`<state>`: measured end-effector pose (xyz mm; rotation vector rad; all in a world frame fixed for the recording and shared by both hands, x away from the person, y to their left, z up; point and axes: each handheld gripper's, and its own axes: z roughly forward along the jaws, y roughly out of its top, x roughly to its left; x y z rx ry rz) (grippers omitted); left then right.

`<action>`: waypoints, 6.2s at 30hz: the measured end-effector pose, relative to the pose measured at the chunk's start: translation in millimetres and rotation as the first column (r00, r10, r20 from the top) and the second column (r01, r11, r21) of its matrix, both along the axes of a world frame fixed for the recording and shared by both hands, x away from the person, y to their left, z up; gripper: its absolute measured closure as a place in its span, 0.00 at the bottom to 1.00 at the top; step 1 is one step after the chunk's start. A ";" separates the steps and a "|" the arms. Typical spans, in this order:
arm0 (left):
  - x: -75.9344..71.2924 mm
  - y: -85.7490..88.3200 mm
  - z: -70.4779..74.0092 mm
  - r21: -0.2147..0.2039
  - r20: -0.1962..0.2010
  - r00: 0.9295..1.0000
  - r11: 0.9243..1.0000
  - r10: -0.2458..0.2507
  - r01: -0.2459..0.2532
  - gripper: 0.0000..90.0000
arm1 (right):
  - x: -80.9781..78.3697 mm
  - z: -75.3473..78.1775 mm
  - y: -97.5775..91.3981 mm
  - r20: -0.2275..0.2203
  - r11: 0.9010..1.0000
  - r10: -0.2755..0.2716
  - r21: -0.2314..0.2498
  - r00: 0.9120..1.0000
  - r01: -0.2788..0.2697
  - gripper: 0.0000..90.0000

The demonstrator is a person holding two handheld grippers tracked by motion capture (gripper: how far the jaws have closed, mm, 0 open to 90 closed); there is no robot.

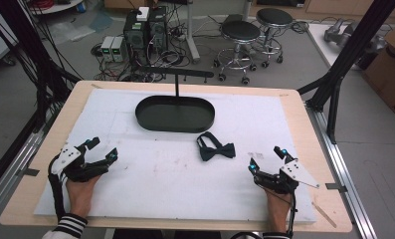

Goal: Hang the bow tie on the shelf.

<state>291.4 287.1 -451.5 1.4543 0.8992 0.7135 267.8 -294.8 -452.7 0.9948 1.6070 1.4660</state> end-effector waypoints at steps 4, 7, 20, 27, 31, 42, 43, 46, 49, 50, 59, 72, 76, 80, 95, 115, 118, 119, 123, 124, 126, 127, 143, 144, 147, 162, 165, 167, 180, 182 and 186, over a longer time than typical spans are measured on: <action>-0.7 -0.6 -0.1 0.010 0.010 1.000 1.000 -0.005 0.005 0.19 | 0.0 0.0 -0.6 -0.005 1.000 -0.002 0.010 1.000 0.002 0.05; -1.9 -0.7 -0.2 0.014 0.021 1.000 1.000 -0.009 0.008 0.19 | -0.3 0.0 0.0 -0.006 1.000 -0.003 0.008 1.000 0.003 0.05; -2.0 0.8 -0.6 -0.003 0.026 0.999 1.000 -0.021 0.021 0.18 | 0.5 0.2 0.1 -0.014 1.000 -0.006 0.007 1.000 0.006 0.05; -1.3 0.7 -0.4 -0.002 0.020 1.000 1.000 -0.017 0.017 0.18 | 2.5 1.1 0.8 -0.028 1.000 -0.018 -0.002 0.999 0.017 0.05; -1.5 0.9 -0.4 -0.002 0.022 1.000 1.000 -0.016 0.016 0.18 | 5.9 2.4 3.4 -0.057 0.999 -0.006 -0.033 0.998 0.004 0.05; -2.0 0.5 -0.4 0.003 0.024 1.000 1.000 -0.020 0.020 0.18 | 15.7 14.9 12.3 -0.148 0.995 0.062 -0.063 0.987 -0.072 0.05; -1.9 0.4 -0.4 0.004 0.025 0.999 1.000 -0.022 0.022 0.18 | 16.5 16.6 13.3 -0.153 0.995 0.066 -0.058 0.986 -0.076 0.05; -1.9 0.3 -0.3 0.006 0.025 0.999 1.000 -0.022 0.022 0.18 | 24.5 27.9 17.9 -0.189 0.994 0.088 -0.049 0.978 -0.099 0.05; -2.0 0.3 -0.3 0.007 0.024 0.999 1.000 -0.022 0.022 0.18 | 31.9 35.9 21.4 -0.219 0.990 0.121 -0.044 0.968 -0.133 0.05; -1.9 0.1 -0.4 0.006 0.026 0.999 1.000 -0.021 0.020 0.18 | 35.2 38.3 22.7 -0.227 0.988 0.136 -0.044 0.964 -0.150 0.05; -2.0 0.1 -0.3 0.007 0.026 0.999 1.000 -0.022 0.021 0.18 | 59.4 45.0 31.1 -0.355 0.970 0.214 -0.031 0.910 -0.240 0.06; -2.3 -0.6 -0.3 0.012 0.027 0.999 1.000 -0.023 0.023 0.18 | 95.5 49.4 52.3 -0.533 0.940 0.206 -0.124 0.821 -0.317 0.07; -2.3 -0.6 -0.3 0.012 0.028 0.999 1.000 -0.023 0.023 0.18 | 103.4 50.7 58.5 -0.540 0.923 0.231 -0.141 0.810 -0.358 0.15; -2.4 -0.7 -0.3 0.013 0.028 0.999 1.000 -0.023 0.023 0.18 | 111.3 52.3 62.8 -0.551 0.915 0.237 -0.150 0.800 -0.374 0.15; -2.5 -0.7 -0.4 0.015 0.032 0.999 1.000 -0.023 0.023 0.18 | 127.0 39.2 76.1 -0.675 0.904 0.195 -0.159 0.712 -0.398 0.24; -2.8 -0.7 -0.5 0.014 0.034 0.999 1.000 -0.023 0.023 0.18 | 131.2 23.2 76.5 -0.765 0.910 0.159 -0.131 0.624 -0.393 0.29; -2.8 -0.7 -0.4 0.016 0.035 0.999 1.000 -0.025 0.025 0.18 | 131.6 23.1 76.9 -0.765 0.911 0.156 -0.133 0.625 -0.390 0.31; -2.8 -0.6 -0.4 0.016 0.034 0.999 1.000 -0.025 0.025 0.18 | 131.5 23.5 76.7 -0.764 0.910 0.151 -0.140 0.627 -0.390 0.32; -2.8 -0.7 -0.5 0.015 0.034 0.999 1.000 -0.024 0.023 0.18 | 131.6 22.8 75.7 -0.758 0.910 0.151 -0.144 0.635 -0.389 0.35; -2.8 -0.7 -0.5 0.015 0.034 0.999 1.000 -0.024 0.023 0.18 | 131.1 22.9 75.9 -0.759 0.911 0.147 -0.146 0.634 -0.386 0.35; -2.8 -0.6 -0.5 0.017 0.035 0.999 1.000 -0.025 0.025 0.18 | 130.6 23.1 76.9 -0.759 0.913 0.139 -0.150 0.636 -0.379 0.36; -2.8 -0.7 -0.5 0.017 0.036 0.999 1.000 -0.025 0.024 0.18 | 129.4 24.5 79.0 -0.756 0.908 0.120 -0.179 0.643 -0.379 0.44; -2.9 -0.8 -0.6 0.016 0.037 0.999 1.000 -0.025 0.024 0.18 | 125.4 25.2 81.1 -0.770 0.909 0.128 -0.162 0.625 -0.384 0.64; -3.0 -0.8 -0.5 0.016 0.037 0.999 1.000 -0.025 0.024 0.18 | 125.4 25.2 81.1 -0.770 0.909 0.128 -0.162 0.625 -0.384 0.64; -3.1 -0.9 -0.6 0.016 0.038 0.999 1.000 -0.025 0.024 0.18 | 124.9 24.8 81.9 -0.770 0.902 0.136 -0.163 0.623 -0.399 0.60; -3.1 -0.8 -0.6 0.016 0.039 0.999 1.000 -0.024 0.024 0.18 | 119.8 30.7 92.4 -0.726 0.874 0.080 -0.279 0.683 -0.399 0.89; -3.2 -0.6 -0.5 0.016 0.038 0.999 1.000 -0.025 0.025 0.18 | 119.6 31.9 91.5 -0.729 0.879 0.084 -0.267 0.680 -0.395 0.89; -3.2 -0.8 -0.6 0.016 0.039 0.999 1.000 -0.024 0.024 0.18 | 119.5 32.1 91.3 -0.730 0.880 0.086 -0.264 0.678 -0.396 0.89; -3.2 -0.9 -0.6 0.017 0.040 0.999 1.000 -0.024 0.024 0.18 | 114.9 45.9 93.0 -0.652 0.880 0.173 -0.234 0.739 -0.413 0.89; -3.2 -1.0 -0.6 0.015 0.040 0.999 1.000 -0.025 0.024 0.18 | 114.3 47.2 93.3 -0.639 0.883 0.180 -0.229 0.748 -0.409 0.89; -3.2 -1.0 -0.6 0.014 0.039 0.999 1.000 -0.025 0.024 0.18 | 112.0 54.9 93.2 -0.571 0.891 0.206 -0.226 0.795 -0.393 0.89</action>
